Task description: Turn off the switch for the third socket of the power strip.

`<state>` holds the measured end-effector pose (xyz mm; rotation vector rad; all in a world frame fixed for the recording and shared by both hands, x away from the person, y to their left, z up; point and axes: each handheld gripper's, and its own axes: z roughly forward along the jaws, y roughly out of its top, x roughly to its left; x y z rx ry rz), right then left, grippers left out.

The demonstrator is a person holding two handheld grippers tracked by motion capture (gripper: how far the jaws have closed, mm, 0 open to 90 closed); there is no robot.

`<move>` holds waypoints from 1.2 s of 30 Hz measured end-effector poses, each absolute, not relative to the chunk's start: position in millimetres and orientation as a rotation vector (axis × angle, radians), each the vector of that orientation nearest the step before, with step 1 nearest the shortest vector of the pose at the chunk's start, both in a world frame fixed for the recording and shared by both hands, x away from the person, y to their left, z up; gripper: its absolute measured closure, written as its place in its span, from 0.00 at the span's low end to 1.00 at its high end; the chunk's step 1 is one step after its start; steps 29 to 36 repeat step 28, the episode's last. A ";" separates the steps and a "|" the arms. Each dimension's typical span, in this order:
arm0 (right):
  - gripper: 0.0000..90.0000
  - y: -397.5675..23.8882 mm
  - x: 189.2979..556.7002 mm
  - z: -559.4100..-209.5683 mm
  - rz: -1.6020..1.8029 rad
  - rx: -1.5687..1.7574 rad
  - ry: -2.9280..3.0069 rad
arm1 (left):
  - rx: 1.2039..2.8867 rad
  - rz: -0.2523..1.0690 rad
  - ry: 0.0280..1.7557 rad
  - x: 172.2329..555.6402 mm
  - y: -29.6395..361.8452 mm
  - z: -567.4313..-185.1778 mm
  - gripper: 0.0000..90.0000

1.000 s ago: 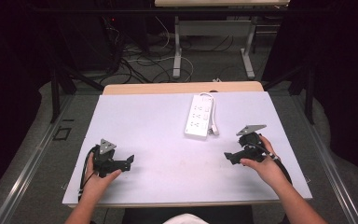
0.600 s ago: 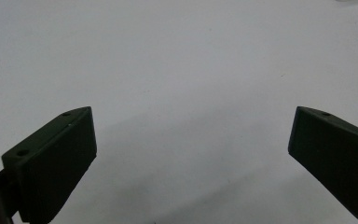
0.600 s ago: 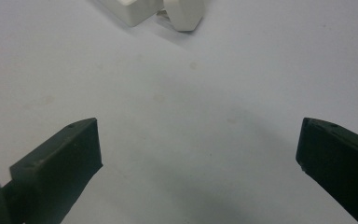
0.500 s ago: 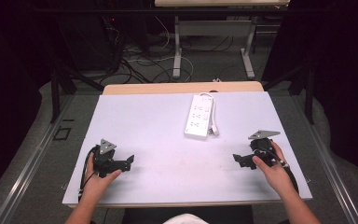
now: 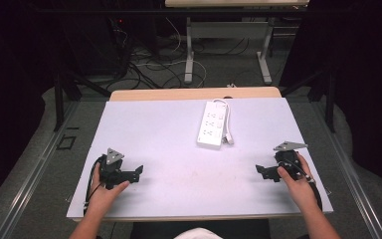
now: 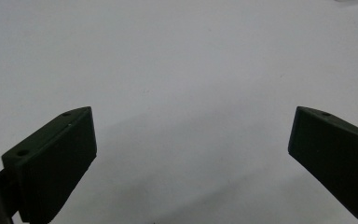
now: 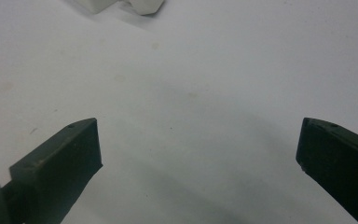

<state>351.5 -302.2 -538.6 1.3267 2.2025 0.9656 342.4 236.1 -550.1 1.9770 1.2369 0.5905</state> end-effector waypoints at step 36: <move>0.00 -306.8 350.6 -549.0 0.929 1.357 2.193 | 1.981 0.591 1.237 343.2 236.4 -550.5 0.01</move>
